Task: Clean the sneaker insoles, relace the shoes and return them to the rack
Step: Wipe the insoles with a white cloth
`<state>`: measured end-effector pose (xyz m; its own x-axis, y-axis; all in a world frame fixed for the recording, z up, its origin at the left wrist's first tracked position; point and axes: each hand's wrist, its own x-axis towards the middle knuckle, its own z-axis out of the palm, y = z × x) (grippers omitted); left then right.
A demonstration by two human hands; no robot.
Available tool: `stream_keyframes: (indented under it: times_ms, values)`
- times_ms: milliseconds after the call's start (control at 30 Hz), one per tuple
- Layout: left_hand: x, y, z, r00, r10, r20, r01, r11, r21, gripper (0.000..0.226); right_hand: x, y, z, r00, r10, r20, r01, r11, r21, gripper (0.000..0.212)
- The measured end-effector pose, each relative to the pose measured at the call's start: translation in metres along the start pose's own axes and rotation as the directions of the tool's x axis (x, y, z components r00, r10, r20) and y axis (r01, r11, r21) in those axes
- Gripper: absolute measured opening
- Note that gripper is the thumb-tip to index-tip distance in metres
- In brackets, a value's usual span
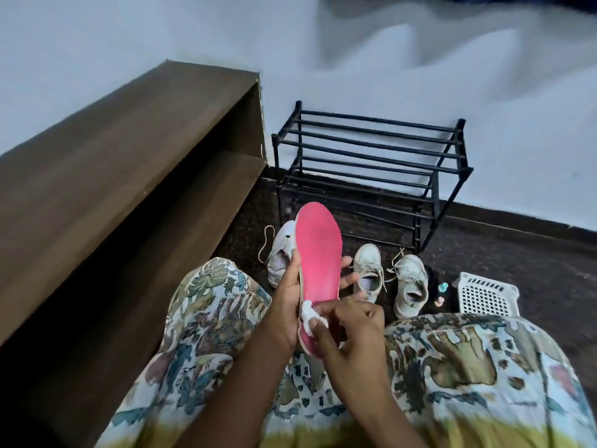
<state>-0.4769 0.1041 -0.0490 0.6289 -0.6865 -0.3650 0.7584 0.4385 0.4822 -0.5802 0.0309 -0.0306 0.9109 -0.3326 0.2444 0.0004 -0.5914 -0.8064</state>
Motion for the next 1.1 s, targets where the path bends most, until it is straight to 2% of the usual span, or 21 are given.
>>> stream_keyframes:
  times_ms: [67,133,300,367,467,567,700,833,933,1000,1100]
  values:
    - [0.002,0.001,-0.008,0.998,-0.002,0.067,0.005,0.999,-0.051,0.078,-0.007,-0.002,-0.004,0.994,-0.111,0.025,0.114,0.969,-0.221,0.015]
    - [0.004,0.005,-0.014,0.985,0.002,0.171,0.015,0.995,-0.098,0.079,-0.014,-0.001,-0.008,0.979,-0.187,0.081,0.204,0.913,-0.354,0.015]
    - [0.007,0.007,-0.013,0.926,0.031,0.377,0.020,0.991,-0.129,0.072,-0.013,-0.002,-0.007,0.963,-0.252,0.097,0.266,0.826,-0.497,0.015]
    - [0.007,0.011,-0.011,0.917,0.069,0.393,-0.009,0.988,-0.152,0.068,-0.004,-0.005,-0.003,0.959,-0.270,0.086,0.273,0.798,-0.538,0.017]
    - [0.007,0.016,-0.014,0.931,0.041,0.363,-0.019,0.998,-0.064,0.072,0.011,-0.011,0.003,0.962,-0.274,0.010,0.235,0.805,-0.545,0.022]
    - [0.001,0.007,-0.010,0.945,-0.039,0.325,0.049,0.999,-0.022,0.076,0.034,-0.019,0.004,0.953,-0.288,-0.091,0.188,0.800,-0.569,0.025]
    - [-0.004,0.001,-0.006,0.936,-0.029,0.350,0.043,0.999,-0.031,0.063,0.077,-0.022,-0.005,0.948,-0.261,-0.183,0.098,0.785,-0.612,0.019]
    - [-0.005,0.005,-0.003,0.931,-0.012,0.364,-0.006,0.999,0.047,0.076,0.105,-0.023,-0.015,0.939,-0.231,-0.254,0.034,0.799,-0.601,0.018]
    - [-0.005,0.004,-0.003,0.926,0.016,0.377,-0.008,1.000,-0.021,0.067,0.102,-0.026,-0.014,0.948,-0.243,-0.207,0.086,0.819,-0.567,0.018]
    - [-0.007,0.004,-0.002,0.924,0.027,0.381,0.002,0.997,-0.075,0.064,0.087,-0.025,-0.013,0.953,-0.277,-0.125,0.165,0.816,-0.554,0.017]
    - [-0.006,0.005,-0.006,0.935,0.029,0.355,-0.006,0.998,-0.066,0.076,0.053,-0.019,-0.012,0.950,-0.309,0.034,0.284,0.818,-0.501,0.022]
